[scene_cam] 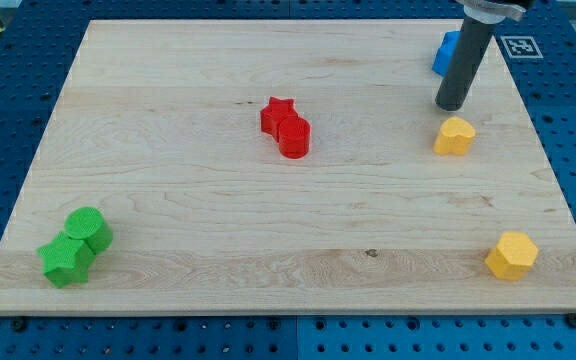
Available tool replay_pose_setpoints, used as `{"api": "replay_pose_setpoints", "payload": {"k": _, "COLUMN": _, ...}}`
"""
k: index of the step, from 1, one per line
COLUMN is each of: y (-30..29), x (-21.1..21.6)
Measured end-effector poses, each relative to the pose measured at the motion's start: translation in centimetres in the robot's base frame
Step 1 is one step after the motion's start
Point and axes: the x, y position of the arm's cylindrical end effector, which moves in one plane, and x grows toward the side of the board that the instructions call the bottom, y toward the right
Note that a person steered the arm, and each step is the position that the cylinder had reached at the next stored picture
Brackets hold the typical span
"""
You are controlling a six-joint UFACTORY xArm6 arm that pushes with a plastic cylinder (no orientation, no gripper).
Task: Slide yellow heart slightly down
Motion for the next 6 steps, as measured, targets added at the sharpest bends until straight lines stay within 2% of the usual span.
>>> {"api": "replay_pose_setpoints", "payload": {"k": 2, "y": 0.0, "x": 6.6}}
{"api": "replay_pose_setpoints", "payload": {"k": 4, "y": 0.0, "x": 9.0}}
{"api": "replay_pose_setpoints", "payload": {"k": 5, "y": 0.5, "x": 11.9}}
{"api": "replay_pose_setpoints", "payload": {"k": 6, "y": 0.6, "x": 6.8}}
